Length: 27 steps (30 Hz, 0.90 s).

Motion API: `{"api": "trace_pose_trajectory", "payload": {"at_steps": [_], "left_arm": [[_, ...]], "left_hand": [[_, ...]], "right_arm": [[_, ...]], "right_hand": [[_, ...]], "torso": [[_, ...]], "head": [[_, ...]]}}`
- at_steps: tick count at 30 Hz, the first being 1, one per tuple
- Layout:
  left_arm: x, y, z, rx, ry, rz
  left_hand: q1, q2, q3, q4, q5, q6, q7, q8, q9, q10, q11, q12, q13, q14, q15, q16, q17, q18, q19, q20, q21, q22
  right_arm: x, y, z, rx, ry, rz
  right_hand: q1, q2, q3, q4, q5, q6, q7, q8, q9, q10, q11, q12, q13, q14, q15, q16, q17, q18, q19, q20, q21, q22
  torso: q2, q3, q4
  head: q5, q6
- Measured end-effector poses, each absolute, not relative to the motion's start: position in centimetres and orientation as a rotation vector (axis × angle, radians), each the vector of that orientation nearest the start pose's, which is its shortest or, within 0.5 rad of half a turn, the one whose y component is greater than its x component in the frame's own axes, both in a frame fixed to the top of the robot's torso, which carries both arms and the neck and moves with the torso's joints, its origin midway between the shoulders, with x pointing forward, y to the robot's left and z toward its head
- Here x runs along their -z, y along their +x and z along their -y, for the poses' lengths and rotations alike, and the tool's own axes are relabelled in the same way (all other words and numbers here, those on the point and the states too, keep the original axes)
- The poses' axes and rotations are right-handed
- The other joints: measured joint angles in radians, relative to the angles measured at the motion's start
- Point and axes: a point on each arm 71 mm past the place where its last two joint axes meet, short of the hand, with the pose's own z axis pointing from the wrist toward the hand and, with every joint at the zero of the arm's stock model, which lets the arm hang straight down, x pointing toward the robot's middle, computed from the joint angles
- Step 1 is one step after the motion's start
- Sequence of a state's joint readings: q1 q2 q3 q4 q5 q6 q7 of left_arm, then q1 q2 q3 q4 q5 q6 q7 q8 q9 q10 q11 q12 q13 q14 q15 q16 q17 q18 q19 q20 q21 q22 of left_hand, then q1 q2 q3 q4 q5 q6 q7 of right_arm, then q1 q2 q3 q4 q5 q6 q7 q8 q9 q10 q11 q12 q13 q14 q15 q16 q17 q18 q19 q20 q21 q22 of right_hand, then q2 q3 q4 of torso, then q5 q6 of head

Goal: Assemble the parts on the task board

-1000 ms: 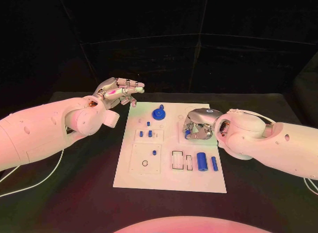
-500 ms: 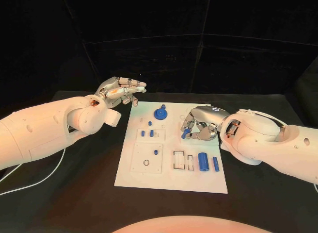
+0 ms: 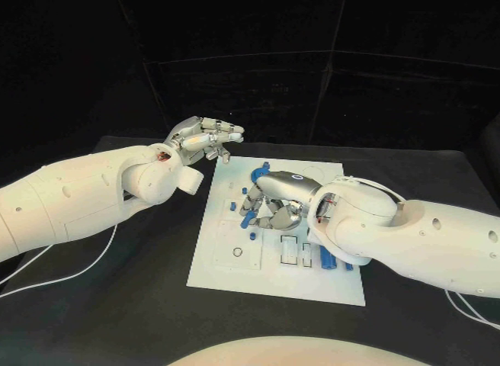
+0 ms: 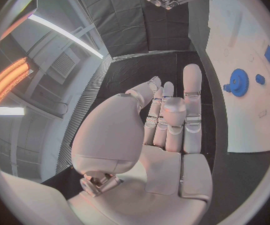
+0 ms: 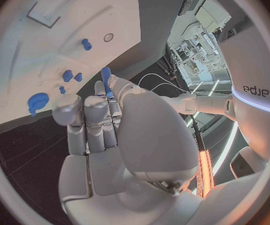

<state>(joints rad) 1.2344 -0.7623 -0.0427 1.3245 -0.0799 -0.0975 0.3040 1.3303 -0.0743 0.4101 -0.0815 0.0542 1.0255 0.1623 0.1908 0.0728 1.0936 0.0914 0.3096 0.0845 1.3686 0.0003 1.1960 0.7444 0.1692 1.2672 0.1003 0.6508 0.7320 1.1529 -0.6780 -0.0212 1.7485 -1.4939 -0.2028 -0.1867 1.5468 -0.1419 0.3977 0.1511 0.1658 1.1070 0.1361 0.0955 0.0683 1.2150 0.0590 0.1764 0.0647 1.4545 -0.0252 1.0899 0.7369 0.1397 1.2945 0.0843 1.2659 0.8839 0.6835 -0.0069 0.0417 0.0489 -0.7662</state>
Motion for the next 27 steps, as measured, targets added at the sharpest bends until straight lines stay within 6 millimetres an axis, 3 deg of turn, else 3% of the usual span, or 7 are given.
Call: {"api": "trace_pose_trajectory", "payload": {"at_steps": [8,15,27], "left_arm": [[17.9,52.7,-21.1,1.578,-1.014,-1.562],[17.9,52.7,-20.9,1.582,-1.012,-1.564],[17.9,52.8,-20.7,1.583,-1.011,-1.565]], "left_hand": [[0.0,0.0,0.0,0.0,0.0,-0.004,0.004,0.0,0.0,0.0,0.0,0.0,0.0,0.0,0.0,0.0,0.0,0.0,0.0,0.0,0.0,0.0],[0.0,0.0,0.0,0.0,0.0,-0.004,0.004,0.0,0.0,0.0,0.0,0.0,0.0,0.0,0.0,0.0,0.0,0.0,0.0,0.0,0.0,0.0],[0.0,0.0,0.0,0.0,0.0,-0.004,0.004,0.0,0.0,0.0,0.0,0.0,0.0,0.0,0.0,0.0,0.0,0.0,0.0,0.0,0.0,0.0]], "right_arm": [[20.2,40.4,4.1,-0.981,-0.438,-1.79],[21.7,40.1,3.4,-0.968,-0.483,-1.829],[22.2,39.9,2.7,-0.935,-0.556,-1.824]], "right_hand": [[-0.009,-0.001,0.006,0.0,0.003,-0.004,0.003,-0.006,0.0,0.0,0.0,-0.004,0.0,0.0,0.0,0.0,0.001,0.0,0.001,0.001,0.0,0.002],[-0.012,0.001,0.009,-0.003,0.003,-0.004,0.003,-0.007,0.0,-0.004,0.004,-0.008,0.0,0.0,0.0,0.004,0.005,0.0,0.001,0.001,0.004,0.003],[-0.016,-0.003,0.01,-0.005,0.003,-0.004,0.003,-0.007,-0.001,-0.004,0.004,-0.008,0.0,0.0,0.0,0.004,0.006,0.0,0.001,0.001,0.004,0.003]], "torso": [[0.0,-0.001,-0.0012],[0.0,0.0001,-0.0018],[-0.001,0.0,-0.0008]], "head": [[0.031,-0.015],[0.039,-0.023],[0.046,-0.028]]}}
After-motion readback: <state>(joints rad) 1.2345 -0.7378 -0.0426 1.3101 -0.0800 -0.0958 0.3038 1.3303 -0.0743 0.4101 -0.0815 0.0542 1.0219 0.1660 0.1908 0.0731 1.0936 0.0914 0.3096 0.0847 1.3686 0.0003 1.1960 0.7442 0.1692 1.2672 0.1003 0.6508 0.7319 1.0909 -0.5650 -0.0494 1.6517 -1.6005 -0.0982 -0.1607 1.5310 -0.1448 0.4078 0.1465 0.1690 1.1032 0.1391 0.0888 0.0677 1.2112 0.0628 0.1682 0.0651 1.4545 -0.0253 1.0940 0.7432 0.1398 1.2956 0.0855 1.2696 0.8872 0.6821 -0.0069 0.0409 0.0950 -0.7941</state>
